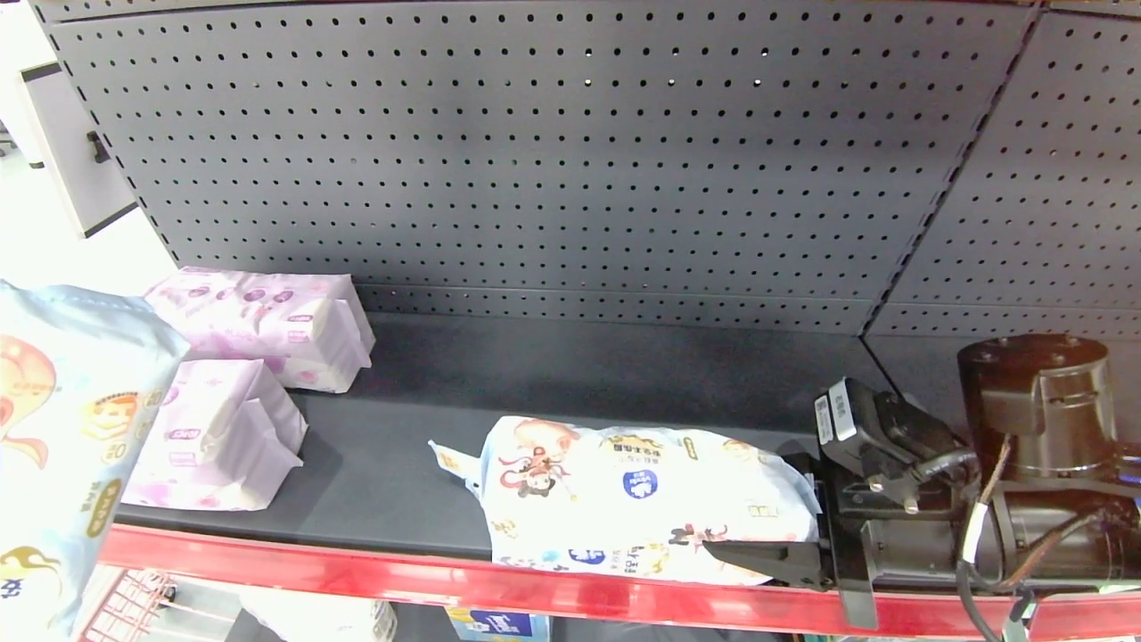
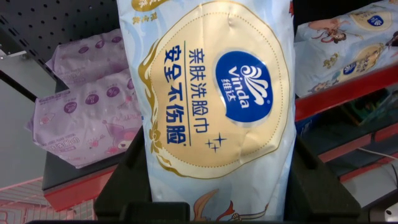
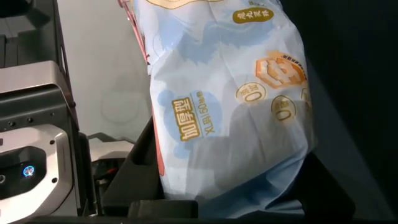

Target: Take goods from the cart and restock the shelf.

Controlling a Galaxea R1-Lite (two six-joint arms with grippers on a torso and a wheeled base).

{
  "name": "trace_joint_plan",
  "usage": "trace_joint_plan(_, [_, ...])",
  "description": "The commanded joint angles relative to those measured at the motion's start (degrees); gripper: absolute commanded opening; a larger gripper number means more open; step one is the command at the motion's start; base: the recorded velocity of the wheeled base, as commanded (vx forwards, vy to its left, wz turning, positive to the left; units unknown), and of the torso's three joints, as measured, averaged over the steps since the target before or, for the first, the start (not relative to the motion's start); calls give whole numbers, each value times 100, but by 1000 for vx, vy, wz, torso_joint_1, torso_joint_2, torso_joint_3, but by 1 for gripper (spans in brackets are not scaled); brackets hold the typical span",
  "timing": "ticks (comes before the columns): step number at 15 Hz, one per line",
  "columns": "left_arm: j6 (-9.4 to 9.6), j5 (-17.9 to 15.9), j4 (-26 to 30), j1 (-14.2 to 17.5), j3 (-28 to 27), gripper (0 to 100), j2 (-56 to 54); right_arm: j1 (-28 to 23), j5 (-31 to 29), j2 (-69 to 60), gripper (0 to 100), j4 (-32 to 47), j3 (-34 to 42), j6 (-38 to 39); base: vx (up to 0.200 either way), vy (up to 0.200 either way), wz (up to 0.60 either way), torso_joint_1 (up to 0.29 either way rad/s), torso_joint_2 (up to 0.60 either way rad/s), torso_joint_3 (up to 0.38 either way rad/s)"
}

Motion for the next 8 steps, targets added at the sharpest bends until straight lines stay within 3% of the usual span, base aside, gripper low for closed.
trace_joint_plan(1, [-1,-2,1,-1,11,0,-2,6,-6,27,0,3,17,-12,0,0,0,0,0,0])
trace_joint_plan(2, [-1,-2,1,-1,11,0,-2,6,-24,36,100,3,8,-21,0,0,0,0,0,0])
trace_joint_plan(8, [-1,-11,1,-1,28,0,16,-12,-85,-25,100,12,-18,173,0,0,0,0,0,0])
